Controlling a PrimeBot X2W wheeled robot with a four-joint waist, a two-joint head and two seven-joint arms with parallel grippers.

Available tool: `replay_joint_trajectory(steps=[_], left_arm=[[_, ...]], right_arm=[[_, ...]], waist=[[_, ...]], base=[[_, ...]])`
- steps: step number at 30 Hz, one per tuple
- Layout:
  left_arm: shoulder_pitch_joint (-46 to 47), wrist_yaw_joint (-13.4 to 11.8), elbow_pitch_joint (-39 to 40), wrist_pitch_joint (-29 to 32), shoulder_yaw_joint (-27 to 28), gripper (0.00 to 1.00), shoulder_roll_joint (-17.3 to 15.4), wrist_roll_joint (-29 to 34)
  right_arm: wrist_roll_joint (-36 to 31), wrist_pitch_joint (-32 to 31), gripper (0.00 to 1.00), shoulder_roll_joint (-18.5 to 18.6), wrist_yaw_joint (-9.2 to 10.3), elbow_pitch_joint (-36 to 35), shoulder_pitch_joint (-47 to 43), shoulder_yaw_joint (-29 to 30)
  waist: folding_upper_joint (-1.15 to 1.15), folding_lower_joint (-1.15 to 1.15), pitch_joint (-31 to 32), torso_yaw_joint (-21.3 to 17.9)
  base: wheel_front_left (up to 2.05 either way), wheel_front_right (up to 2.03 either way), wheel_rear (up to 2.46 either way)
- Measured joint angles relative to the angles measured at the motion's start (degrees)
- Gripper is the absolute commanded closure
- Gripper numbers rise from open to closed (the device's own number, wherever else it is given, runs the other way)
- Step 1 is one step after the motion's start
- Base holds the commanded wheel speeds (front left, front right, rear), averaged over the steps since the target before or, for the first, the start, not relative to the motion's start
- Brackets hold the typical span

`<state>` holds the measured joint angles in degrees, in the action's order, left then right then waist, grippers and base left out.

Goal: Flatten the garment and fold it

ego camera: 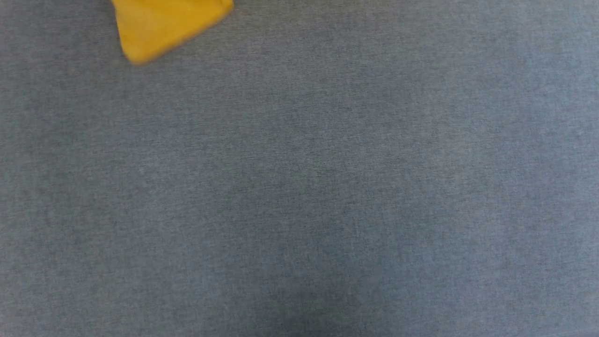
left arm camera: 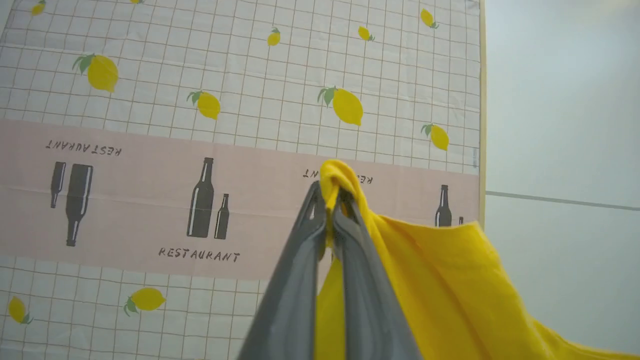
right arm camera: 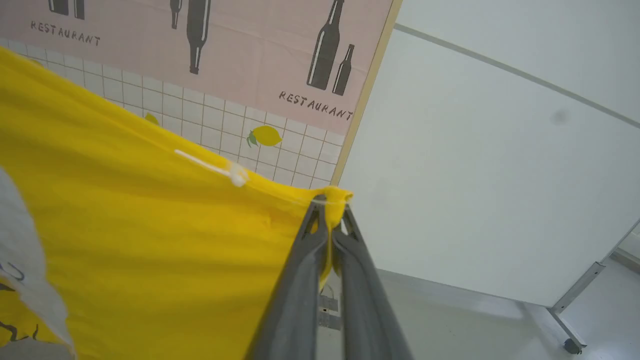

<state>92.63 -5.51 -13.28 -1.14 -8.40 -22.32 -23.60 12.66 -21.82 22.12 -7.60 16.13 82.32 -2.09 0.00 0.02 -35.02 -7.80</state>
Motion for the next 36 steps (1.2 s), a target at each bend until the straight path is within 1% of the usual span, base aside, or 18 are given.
replay_joint_trajectory(steps=[2, 5, 8, 13, 15, 18, 20, 22, 27, 30, 34, 36], left_arm=[[1.4, 0.5, -1.3, -4.6, 0.5, 1.00, 0.3, 0.2], [1.3, 2.0, -3.2, -8.7, 0.5, 1.00, 0.8, 0.1], [-1.7, 3.7, -6.6, -9.4, -0.9, 1.00, 0.2, 0.3], [-13.5, 5.5, -13.2, -8.5, -3.6, 1.00, -1.7, 0.9], [-19.6, 6.3, -15.7, -6.9, -4.9, 1.00, -2.6, 0.9], [-29.2, 8.0, -18.9, -1.2, -6.5, 1.00, -3.2, -0.5], [-35.7, 8.4, -19.5, 2.6, -7.4, 1.00, -3.3, -1.5], [-42.6, 8.5, -18.9, 6.1, -7.5, 1.00, -3.3, -4.0], [-57.9, 8.5, -12.6, 13.3, -8.2, 1.00, -3.2, -8.6], [-67.4, 8.0, -6.4, 17.3, -8.8, 1.00, -3.1, -11.5], [-76.5, 6.1, 0.8, 21.6, -9.3, 1.00, -2.9, -14.8], [-81.7, 4.8, 4.8, 23.4, -9.5, 1.00, -2.9, -16.0]], right_arm=[[-1.9, 2.9, 1.00, 0.0, 0.01, 1.0, 1.3, 0.2], [-3.6, 5.8, 1.00, 0.2, 0.01, 2.7, 1.6, -0.3], [-3.6, 7.0, 1.00, 0.3, 0.01, 4.9, -0.6, -1.5], [-1.0, 9.2, 1.00, 0.4, 0.01, 8.2, -10.0, -4.5], [0.9, 10.3, 1.00, 0.2, 0.01, 9.3, -14.8, -5.8], [4.1, 11.1, 1.00, -0.1, 0.00, 9.9, -21.7, -7.9], [5.7, 11.7, 1.00, -0.1, 0.00, 10.0, -26.1, -8.7], [7.0, 12.1, 1.00, 0.1, 0.00, 9.5, -31.0, -9.5], [9.3, 11.9, 1.00, 1.1, 0.00, 6.8, -42.2, -10.3], [10.2, 11.4, 1.00, 2.0, 0.01, 4.3, -49.0, -10.0], [11.2, 10.9, 1.00, 1.8, 0.01, 2.1, -57.0, -7.4], [11.3, 10.6, 1.00, 1.0, 0.01, 0.9, -61.2, -5.5]], waist=[[0.00, 0.00, -0.3, -0.4], [0.00, -0.01, -0.1, -0.1], [0.00, -0.01, 0.6, 0.4], [0.00, -0.01, 2.4, 1.2], [0.00, -0.01, 3.4, 1.5], [0.00, -0.01, 5.2, 1.8], [0.00, -0.01, 6.6, 2.0], [0.00, -0.02, 8.3, 2.2], [0.00, -0.02, 12.5, 2.8], [0.00, -0.02, 15.3, 3.2], [0.00, -0.02, 18.4, 3.9], [0.00, -0.03, 20.1, 4.2]], base=[[0.00, 0.00, 0.00], [0.00, 0.00, 0.00], [0.00, 0.00, 0.00], [0.00, 0.00, 0.00], [0.00, 0.00, 0.00], [0.00, 0.00, 0.00], [0.00, 0.00, 0.00], [0.00, 0.00, 0.00], [0.00, 0.00, 0.00], [0.00, 0.00, 0.00], [0.00, 0.00, 0.00], [0.00, 0.00, 0.00]])
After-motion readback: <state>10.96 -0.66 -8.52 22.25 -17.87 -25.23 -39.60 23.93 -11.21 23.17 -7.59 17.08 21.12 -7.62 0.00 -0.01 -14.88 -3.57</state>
